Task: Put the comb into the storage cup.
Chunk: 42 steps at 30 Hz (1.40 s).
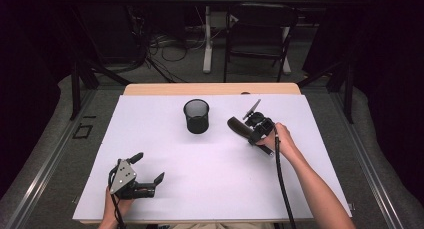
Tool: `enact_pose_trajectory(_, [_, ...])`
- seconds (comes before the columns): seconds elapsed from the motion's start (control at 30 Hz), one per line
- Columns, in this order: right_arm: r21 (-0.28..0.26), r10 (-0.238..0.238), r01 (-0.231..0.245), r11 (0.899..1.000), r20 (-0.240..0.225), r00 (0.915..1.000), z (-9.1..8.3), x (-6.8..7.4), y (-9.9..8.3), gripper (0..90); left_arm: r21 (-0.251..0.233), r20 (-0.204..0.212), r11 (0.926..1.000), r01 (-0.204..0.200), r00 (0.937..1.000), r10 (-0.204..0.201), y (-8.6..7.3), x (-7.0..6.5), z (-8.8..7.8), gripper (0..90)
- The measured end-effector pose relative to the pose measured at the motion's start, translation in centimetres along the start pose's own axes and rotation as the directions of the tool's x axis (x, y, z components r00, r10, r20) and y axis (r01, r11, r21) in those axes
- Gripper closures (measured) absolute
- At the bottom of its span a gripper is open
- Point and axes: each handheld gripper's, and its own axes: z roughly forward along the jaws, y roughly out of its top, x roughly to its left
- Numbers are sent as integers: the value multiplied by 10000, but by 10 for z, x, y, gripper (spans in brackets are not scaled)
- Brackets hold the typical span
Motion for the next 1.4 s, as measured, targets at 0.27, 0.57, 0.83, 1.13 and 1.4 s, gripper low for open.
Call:
enact_pose_trajectory(0.27, [-116,201,-204,9997,-220,9996,2,-3,0,693,19,1,10000,4,10000,-4,0,0,0,38])
enact_pose_trajectory(0.57, [-266,524,-537,9982,-482,9975,2,-7,-3,723,11,0,10000,6,10000,-6,0,0,0,37])
enact_pose_trajectory(0.83, [-672,455,-491,9965,-535,9975,-4,-9,-6,723,13,-2,10000,3,10000,-3,0,0,0,37])
enact_pose_trajectory(1.13, [-1210,296,-373,9920,-648,9975,-16,-13,-13,723,-17,-24,10000,28,10000,-28,0,0,-1,37])
enact_pose_trajectory(1.4, [-1807,342,-479,9824,-787,9963,-28,-16,-23,723,-18,-34,10000,26,10000,-27,1,0,-1,38])
